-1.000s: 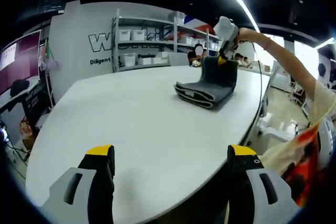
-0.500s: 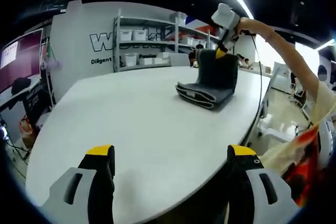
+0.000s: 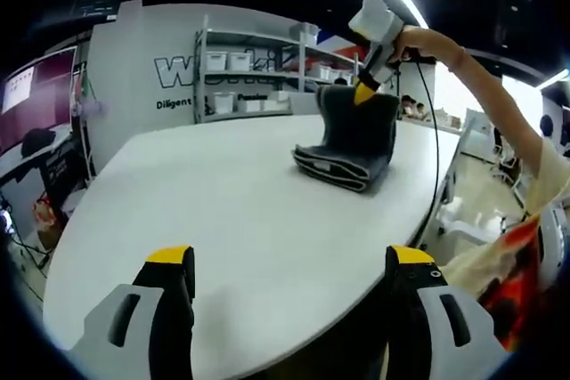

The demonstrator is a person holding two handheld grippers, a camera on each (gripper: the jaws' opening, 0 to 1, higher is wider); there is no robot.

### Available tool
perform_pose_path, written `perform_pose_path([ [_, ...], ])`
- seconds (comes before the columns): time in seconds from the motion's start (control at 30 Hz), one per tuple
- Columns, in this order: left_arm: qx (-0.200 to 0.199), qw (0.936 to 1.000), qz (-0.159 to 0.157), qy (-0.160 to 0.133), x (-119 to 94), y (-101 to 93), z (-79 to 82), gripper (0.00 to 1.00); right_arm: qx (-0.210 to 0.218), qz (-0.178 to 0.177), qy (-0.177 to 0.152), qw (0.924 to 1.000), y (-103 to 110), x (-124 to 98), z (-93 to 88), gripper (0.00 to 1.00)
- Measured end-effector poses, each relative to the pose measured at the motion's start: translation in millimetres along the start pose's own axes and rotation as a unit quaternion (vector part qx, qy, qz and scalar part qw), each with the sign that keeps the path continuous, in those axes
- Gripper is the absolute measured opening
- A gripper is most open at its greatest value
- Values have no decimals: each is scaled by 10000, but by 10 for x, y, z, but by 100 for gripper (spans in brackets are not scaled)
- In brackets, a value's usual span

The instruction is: Fold the towel on the table until its edges align and the towel forms a compact rectangular stack.

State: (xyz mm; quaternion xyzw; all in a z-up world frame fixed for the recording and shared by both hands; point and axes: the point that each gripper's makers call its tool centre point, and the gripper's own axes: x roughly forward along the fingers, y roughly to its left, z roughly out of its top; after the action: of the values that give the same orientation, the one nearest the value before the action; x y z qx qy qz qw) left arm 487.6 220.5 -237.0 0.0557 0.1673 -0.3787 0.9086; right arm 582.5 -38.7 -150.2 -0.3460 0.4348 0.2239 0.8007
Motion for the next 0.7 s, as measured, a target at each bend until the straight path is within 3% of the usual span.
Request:
perform_pose_path([
  [0.17, 14, 10000, -31, 37, 29, -9, -10, 86, -40, 264, -153, 9995, 173, -17, 127, 4],
  [0.33, 3, 10000, -51, 42, 37, -20, -20, 86, 150, 366, -366, 9985, 194, -113, 235, 4],
  [0.5, -18, 10000, -39, 27, 32, -9, -19, 86, 335, 187, -579, 9976, 107, -231, 338, 3],
  [0.7, 1, 10000, -58, 78, 59, -30, -35, 86, 189, 414, -578, 9973, 369, -143, 399, 4],
])
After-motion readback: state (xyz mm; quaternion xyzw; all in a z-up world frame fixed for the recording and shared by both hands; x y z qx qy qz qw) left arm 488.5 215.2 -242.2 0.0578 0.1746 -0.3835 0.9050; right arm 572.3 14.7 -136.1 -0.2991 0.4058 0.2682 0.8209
